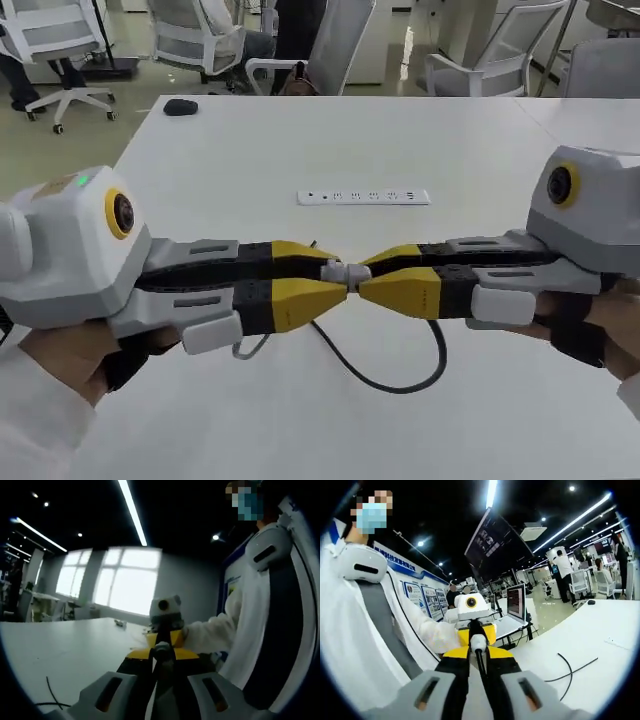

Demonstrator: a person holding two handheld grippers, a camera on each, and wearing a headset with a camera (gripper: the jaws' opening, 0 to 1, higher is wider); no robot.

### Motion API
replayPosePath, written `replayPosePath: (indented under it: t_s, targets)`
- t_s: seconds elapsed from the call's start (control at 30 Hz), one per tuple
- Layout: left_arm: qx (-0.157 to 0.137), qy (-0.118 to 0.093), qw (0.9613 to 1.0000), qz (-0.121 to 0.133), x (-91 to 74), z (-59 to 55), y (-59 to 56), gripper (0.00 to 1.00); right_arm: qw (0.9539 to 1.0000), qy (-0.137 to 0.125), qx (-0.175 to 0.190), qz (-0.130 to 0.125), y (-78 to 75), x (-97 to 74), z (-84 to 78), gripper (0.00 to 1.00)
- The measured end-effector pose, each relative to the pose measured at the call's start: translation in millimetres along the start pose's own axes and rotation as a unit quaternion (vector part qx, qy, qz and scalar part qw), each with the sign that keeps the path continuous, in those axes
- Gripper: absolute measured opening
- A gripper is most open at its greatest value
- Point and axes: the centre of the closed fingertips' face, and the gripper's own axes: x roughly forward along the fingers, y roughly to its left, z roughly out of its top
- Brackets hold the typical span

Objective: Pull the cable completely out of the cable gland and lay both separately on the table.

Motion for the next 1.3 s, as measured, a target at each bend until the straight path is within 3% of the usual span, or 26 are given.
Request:
replayPosePath:
  t_s: [0.2,0.47,0.7,0.8,0.9,1.03,1.1,1.17,1.3]
  targets:
    - [-0.044,-0.009,0.9990,-0.002,-1.7,-0.7,1.9,0.15,0.9959,0.017,-0.088,-0.011,0.6,1.1,-0.1,0.10]
    - [-0.053,-0.008,0.9986,0.002,-3.0,-2.5,3.9,0.15,0.9905,0.023,-0.135,-0.012,-2.4,3.4,-2.7,0.11]
    - [-0.028,-0.005,0.9994,0.018,-6.7,-5.6,10.1,0.16,0.9923,0.028,-0.118,-0.025,-16.3,0.1,-10.1,0.15]
    - [-0.026,-0.006,0.9994,0.020,-9.0,-5.5,9.7,0.16,0.9915,0.042,-0.120,-0.024,-18.5,-1.8,-16.7,0.08]
    - [-0.024,-0.007,0.9994,0.025,-9.5,-5.7,10.4,0.16,0.9938,0.031,-0.104,-0.023,-19.6,-1.4,-15.5,0.07]
    - [-0.023,-0.006,0.9992,0.031,-10.2,-5.2,12.7,0.16,0.9912,0.037,-0.125,-0.020,-16.9,0.9,-16.1,0.03]
    - [-0.022,-0.004,0.9993,0.031,-9.2,-4.9,11.7,0.17,0.9919,0.039,-0.119,-0.020,-16.3,1.3,-14.7,0.02]
    - [0.001,-0.001,0.9995,0.033,-6.3,-4.2,10.3,0.17,0.9903,0.040,-0.132,-0.022,-16.0,1.7,-13.0,0.02]
    - [-0.005,-0.001,0.9993,0.036,-2.0,-3.7,13.2,0.23,0.9891,0.042,-0.138,-0.027,-16.6,2.3,-11.2,0.02]
